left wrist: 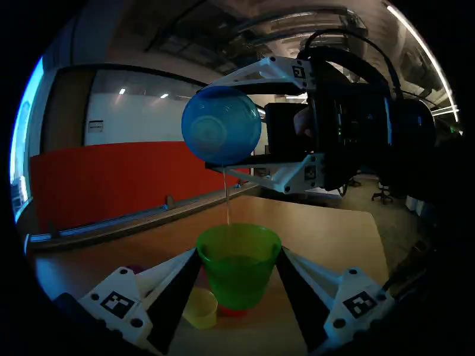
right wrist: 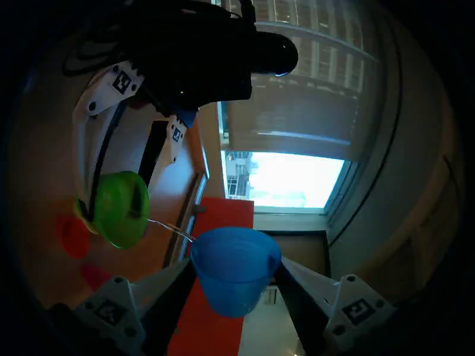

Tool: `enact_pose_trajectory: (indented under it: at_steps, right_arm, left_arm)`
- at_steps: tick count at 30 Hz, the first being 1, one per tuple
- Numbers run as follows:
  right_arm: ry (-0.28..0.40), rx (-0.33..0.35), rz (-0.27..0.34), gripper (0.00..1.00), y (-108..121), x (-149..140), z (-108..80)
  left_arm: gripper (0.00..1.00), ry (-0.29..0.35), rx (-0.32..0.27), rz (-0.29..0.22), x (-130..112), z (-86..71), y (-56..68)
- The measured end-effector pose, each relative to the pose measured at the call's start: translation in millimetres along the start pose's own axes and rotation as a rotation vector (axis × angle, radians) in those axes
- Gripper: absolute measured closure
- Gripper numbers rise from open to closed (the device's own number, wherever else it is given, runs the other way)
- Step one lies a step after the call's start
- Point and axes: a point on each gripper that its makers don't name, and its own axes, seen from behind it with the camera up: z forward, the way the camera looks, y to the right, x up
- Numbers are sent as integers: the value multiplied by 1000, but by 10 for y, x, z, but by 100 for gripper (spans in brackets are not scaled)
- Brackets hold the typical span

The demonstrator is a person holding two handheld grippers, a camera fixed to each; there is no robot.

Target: Pour water

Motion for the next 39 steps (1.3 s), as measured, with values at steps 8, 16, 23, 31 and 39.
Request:
enact_pose_trajectory:
  at_steps: [8,16,23,31,39]
  right_arm:
    - [2,4,-37,11,-23,20,2]
    - [8,7,-55,11,-37,69,-16]
    - [15,3,22,11,-48,91,-52]
    - [24,-17,264,11,29,79,-137]
    - [30,-8,566,11,-36,49,-219]
  left_arm:
    - [14,3,-1,-1,21,0,0]
    - [14,6,1,-3,37,-6,-2]
    - [14,5,6,-3,35,-15,-14]
    - [14,-2,13,1,17,-36,-35]
    - [14,-4,21,2,31,-29,-51]
